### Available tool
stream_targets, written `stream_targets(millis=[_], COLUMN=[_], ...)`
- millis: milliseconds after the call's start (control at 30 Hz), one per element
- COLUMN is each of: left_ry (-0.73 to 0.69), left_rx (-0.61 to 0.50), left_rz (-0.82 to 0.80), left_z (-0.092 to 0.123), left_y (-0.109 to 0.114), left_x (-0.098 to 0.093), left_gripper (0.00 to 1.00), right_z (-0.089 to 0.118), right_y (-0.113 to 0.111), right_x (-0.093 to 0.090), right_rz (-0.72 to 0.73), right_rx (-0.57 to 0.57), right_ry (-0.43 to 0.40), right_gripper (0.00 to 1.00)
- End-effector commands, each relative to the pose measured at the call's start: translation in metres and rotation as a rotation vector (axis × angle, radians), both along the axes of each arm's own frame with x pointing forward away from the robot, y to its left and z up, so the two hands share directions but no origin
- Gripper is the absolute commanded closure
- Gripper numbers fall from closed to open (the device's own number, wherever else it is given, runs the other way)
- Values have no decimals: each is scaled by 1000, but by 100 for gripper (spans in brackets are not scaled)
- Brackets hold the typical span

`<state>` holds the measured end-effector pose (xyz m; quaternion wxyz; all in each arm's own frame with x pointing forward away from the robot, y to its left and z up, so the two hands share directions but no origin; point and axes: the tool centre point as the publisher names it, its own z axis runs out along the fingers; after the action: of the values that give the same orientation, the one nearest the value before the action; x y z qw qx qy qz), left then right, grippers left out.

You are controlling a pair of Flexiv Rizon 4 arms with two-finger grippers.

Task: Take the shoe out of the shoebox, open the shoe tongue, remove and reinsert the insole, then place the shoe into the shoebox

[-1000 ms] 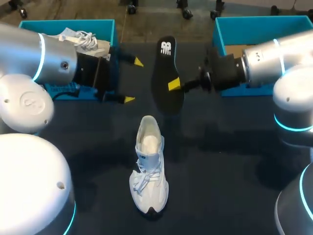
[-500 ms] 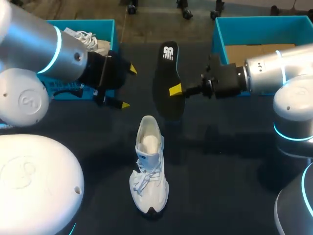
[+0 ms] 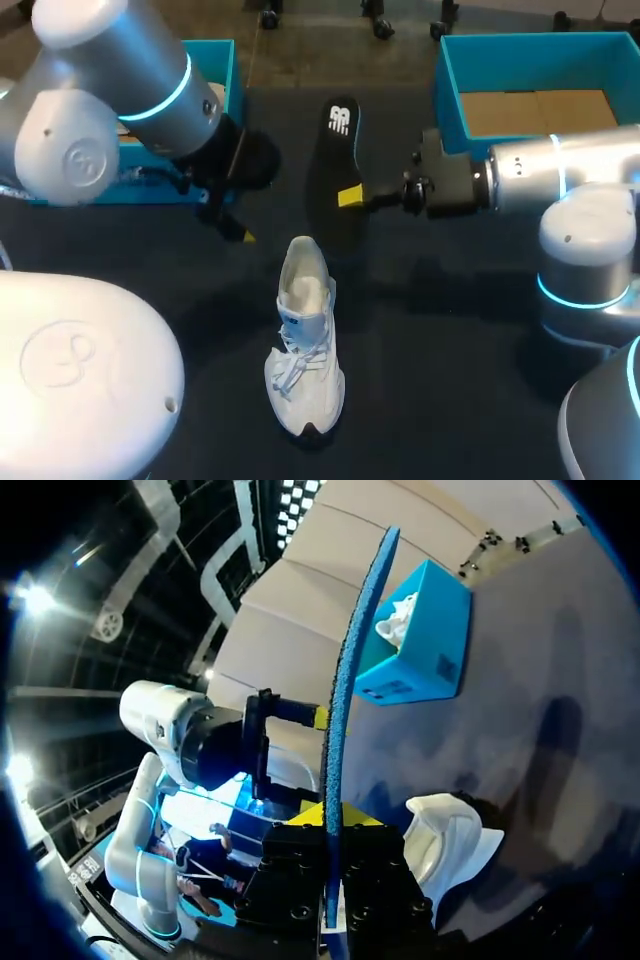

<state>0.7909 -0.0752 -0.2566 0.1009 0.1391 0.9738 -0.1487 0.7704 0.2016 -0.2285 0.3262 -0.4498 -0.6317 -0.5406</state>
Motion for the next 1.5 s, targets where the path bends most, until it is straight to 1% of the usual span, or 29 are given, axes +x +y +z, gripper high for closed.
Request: stream_targets(millis=[33,233,300,467,700,767,1100,1133,1300,1367,1400,1433,1467,1500], left_ry=[-1,-1,36,99,158,176,176,177,199,233,237,261,261,261], left_rx=[-1,-1,-13,-16,-26,-17,-17,-17,-13,-34,-36,-43,-43,-43], left_rz=[-2,-2,-14,-17,-19,-18,-18,-22,-20,-25,-27,-48,-48,-48], left_z=[3,3,-11,-32,-48,-51,-51,-55,-73,-76,-77,-76,-76,-76], left_y=[3,3,-4,-5,1,4,4,4,4,6,6,7,7,7], left_x=[-2,-2,-5,-7,-9,-11,-11,-13,-22,-26,-26,-28,-28,-28], left_gripper=[0,0,0,0,0,0,0,0,0,0,0,0,0,0], right_z=[-1,-1,-3,-18,-33,-37,-37,-37,-40,-43,-43,-45,-46,-46], right_y=[4,4,7,13,25,27,27,27,33,34,35,36,39,39], right_x=[1,1,1,1,5,5,5,5,5,4,4,2,-2,-2], right_rz=[-1,-1,-6,-17,-6,-6,-6,-6,-20,-30,-31,-66,-89,-89], right_rx=[-4,-4,-2,38,76,78,78,78,95,98,100,89,61,61], right_ry=[1,1,-4,-18,-34,-28,-28,-28,-98,-142,-150,-178,-192,-192], right_gripper=[100,100,100,100,100,100,100,100,100,100,100,100,100,100])
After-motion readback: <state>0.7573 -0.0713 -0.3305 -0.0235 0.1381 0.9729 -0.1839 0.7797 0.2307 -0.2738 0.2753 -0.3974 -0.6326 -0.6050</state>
